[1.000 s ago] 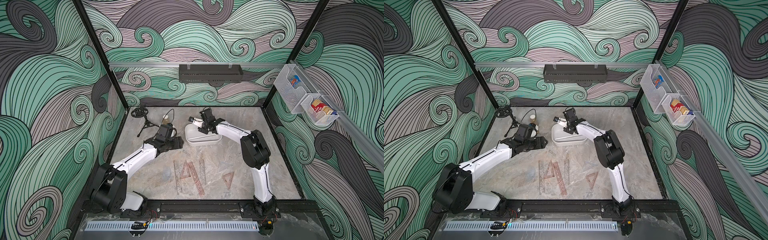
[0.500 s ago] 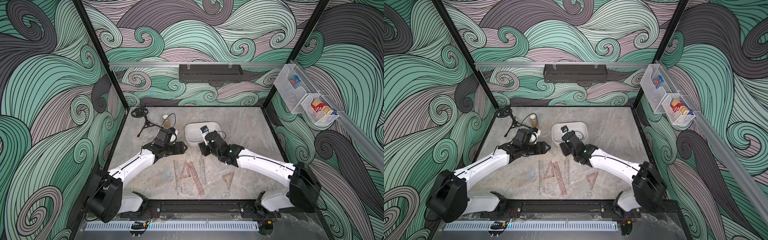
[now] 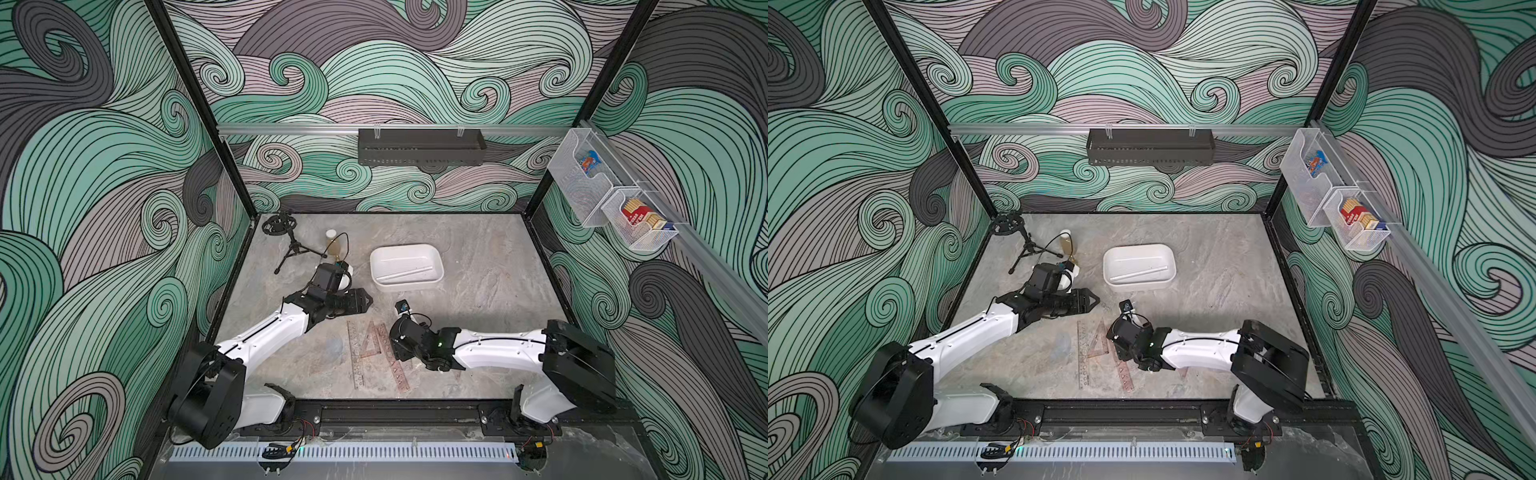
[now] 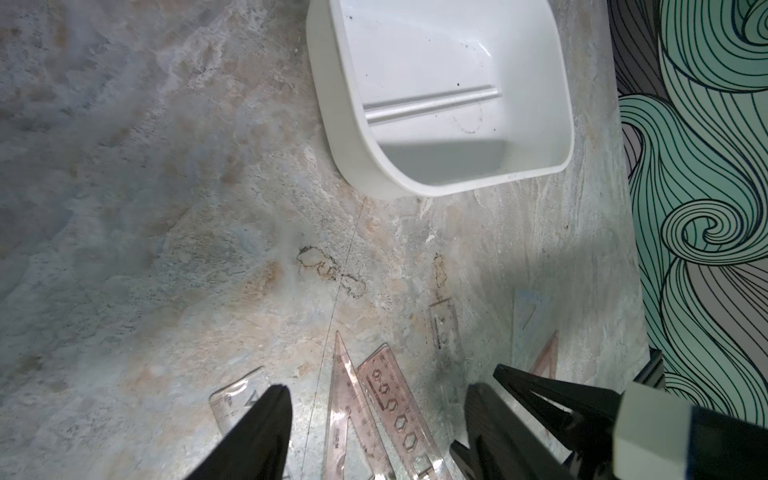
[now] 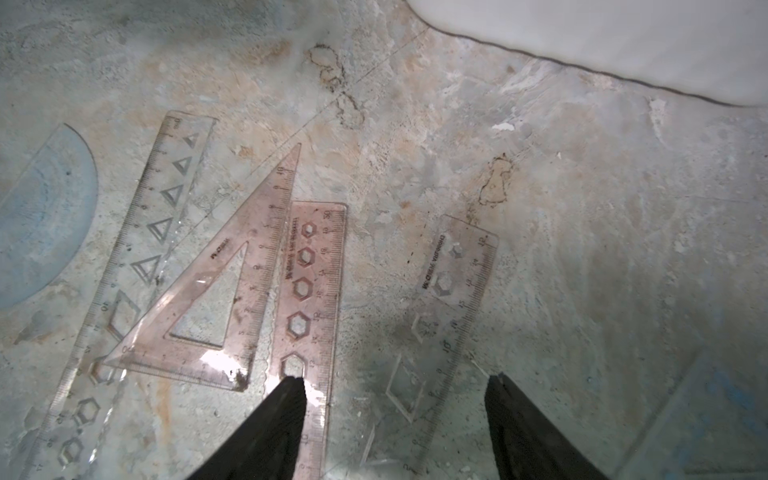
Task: Put the scattered rulers into the storage box
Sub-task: Pick up the ruler from the center of the board.
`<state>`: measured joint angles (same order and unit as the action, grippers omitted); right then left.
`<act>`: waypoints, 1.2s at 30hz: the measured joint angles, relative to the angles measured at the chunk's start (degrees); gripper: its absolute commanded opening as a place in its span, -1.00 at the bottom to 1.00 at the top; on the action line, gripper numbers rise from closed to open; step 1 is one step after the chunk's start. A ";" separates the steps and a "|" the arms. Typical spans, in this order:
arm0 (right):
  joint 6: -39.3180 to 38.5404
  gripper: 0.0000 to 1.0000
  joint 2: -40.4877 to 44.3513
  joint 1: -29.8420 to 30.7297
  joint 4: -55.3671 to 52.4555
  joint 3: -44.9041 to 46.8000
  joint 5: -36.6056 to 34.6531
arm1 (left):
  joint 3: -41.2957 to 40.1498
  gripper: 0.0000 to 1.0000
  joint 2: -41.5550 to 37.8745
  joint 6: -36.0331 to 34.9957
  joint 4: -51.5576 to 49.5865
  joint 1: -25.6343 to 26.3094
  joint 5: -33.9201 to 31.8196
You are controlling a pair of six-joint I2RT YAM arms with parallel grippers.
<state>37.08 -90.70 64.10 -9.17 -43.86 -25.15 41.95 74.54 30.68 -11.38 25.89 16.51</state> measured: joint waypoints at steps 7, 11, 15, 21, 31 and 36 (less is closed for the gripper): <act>2.03 0.30 -2.54 0.59 0.74 1.51 -0.44 | 0.00 0.41 0.02 0.00 0.35 0.00 -0.04; 2.45 0.11 -2.19 0.22 0.92 2.36 -1.36 | 0.00 0.40 0.72 0.00 0.72 0.00 -0.02; 2.05 -0.08 -2.21 -0.74 1.09 2.89 -1.77 | -0.02 0.40 1.11 0.00 0.72 0.00 -0.02; 0.72 -0.12 -2.67 -2.86 2.36 2.89 -1.79 | -0.22 0.40 1.11 0.50 1.05 0.00 0.04; -3.74 0.13 0.52 -6.78 4.87 3.02 2.08 | -3.21 0.33 1.77 3.04 7.13 1.64 6.91; -5.68 -0.10 13.73 -10.32 13.75 8.98 9.20 | -5.84 0.17 3.48 6.58 12.44 6.16 11.63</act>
<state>31.40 -76.97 53.78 4.58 -34.87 -15.94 36.12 78.02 37.26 1.06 32.05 28.14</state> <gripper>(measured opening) 0.511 0.627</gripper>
